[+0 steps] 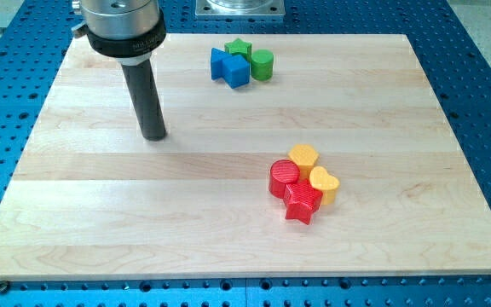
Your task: Push the cube into the green blocks
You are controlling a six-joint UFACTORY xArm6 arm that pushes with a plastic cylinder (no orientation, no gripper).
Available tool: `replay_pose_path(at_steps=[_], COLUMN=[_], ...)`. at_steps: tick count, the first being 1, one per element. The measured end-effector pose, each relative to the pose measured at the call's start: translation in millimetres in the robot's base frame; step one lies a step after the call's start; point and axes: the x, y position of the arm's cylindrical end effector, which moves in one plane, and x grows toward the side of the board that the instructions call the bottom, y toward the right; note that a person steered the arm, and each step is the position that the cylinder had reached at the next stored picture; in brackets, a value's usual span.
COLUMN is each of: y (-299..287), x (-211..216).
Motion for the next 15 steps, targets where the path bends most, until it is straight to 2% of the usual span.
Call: replay_pose_path(at_steps=[6,11,12,13,14,15], y=[-17.0,-17.0,6.8,85.7,107.3,100.8], x=[0.0,-22.4,-22.4,-26.1,-66.7,-105.2])
